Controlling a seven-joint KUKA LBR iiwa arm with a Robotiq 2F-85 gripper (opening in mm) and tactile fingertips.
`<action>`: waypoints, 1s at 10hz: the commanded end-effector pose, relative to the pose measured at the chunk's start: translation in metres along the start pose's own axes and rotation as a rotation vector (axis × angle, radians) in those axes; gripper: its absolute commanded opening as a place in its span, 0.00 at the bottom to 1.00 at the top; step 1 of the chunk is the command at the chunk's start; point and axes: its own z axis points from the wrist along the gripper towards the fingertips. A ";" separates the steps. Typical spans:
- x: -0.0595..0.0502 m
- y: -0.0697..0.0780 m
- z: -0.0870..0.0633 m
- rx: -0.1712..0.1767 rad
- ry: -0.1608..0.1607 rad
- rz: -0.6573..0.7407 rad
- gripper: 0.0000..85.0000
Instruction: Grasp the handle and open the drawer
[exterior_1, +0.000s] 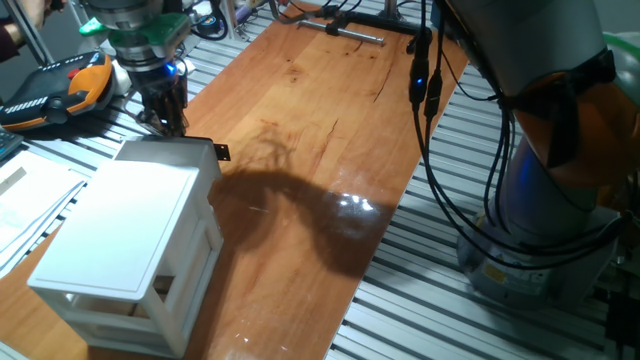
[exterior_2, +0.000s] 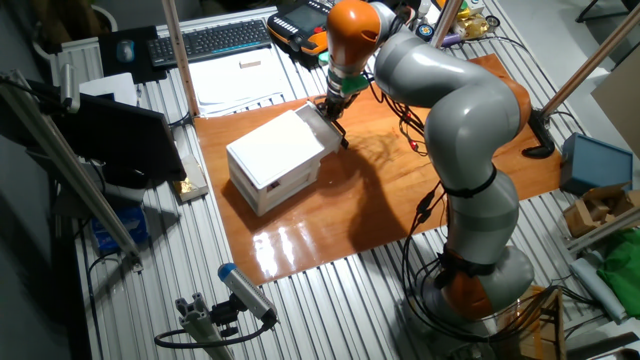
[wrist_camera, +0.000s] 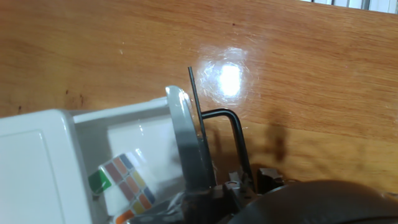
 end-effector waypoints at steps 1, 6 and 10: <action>0.000 0.000 0.000 0.000 0.002 -0.003 0.20; 0.000 -0.001 -0.002 0.016 0.000 -0.005 0.01; 0.000 -0.004 -0.003 0.019 0.000 -0.003 0.01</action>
